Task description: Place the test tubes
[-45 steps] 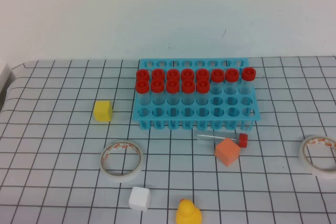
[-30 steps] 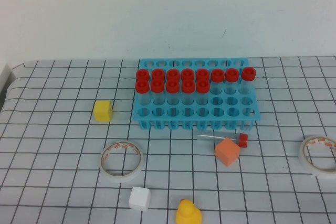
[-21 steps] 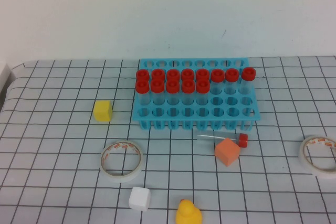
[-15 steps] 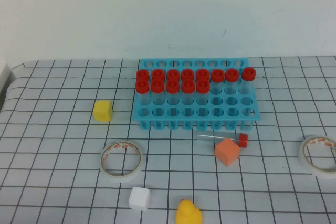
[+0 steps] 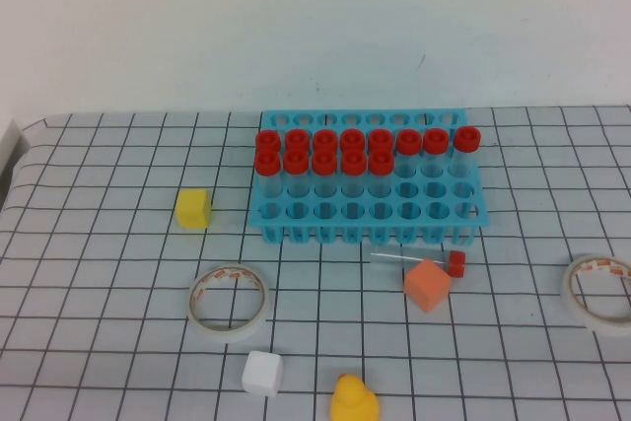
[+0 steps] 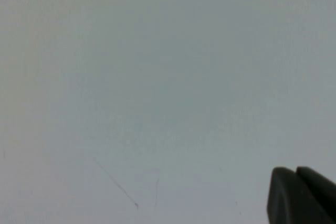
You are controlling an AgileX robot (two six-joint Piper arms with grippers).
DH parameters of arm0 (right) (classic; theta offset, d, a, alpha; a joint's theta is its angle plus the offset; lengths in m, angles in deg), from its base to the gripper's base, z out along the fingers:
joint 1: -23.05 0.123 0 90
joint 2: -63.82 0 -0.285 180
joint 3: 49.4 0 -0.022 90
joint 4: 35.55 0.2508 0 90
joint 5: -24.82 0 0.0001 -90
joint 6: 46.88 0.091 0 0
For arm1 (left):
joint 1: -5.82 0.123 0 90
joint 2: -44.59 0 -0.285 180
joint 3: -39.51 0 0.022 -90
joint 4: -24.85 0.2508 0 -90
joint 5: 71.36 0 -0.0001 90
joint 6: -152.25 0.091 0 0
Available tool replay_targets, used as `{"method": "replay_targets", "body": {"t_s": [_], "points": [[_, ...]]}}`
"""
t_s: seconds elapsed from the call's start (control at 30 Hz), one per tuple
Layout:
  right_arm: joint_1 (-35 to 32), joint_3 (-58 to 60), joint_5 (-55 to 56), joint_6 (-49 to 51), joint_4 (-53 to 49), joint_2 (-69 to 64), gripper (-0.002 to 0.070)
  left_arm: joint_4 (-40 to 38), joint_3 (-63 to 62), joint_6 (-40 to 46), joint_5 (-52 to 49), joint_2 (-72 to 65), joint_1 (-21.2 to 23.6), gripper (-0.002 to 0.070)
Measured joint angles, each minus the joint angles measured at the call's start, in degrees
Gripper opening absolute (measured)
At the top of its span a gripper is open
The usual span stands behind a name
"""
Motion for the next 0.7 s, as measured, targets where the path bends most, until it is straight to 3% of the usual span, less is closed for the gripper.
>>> {"method": "replay_targets", "body": {"t_s": [0.33,0.7], "points": [[0.0,0.0,6.1,4.2,3.3,0.0,-0.0001,-0.3,-0.3,-0.1,10.1,0.0,0.0,-0.0001],[0.0,-24.2,-34.1,6.5,-2.1,-3.9,-0.0001,-0.3,-24.6,-1.0,-26.6,-6.8,0.0,-0.0001]]}}
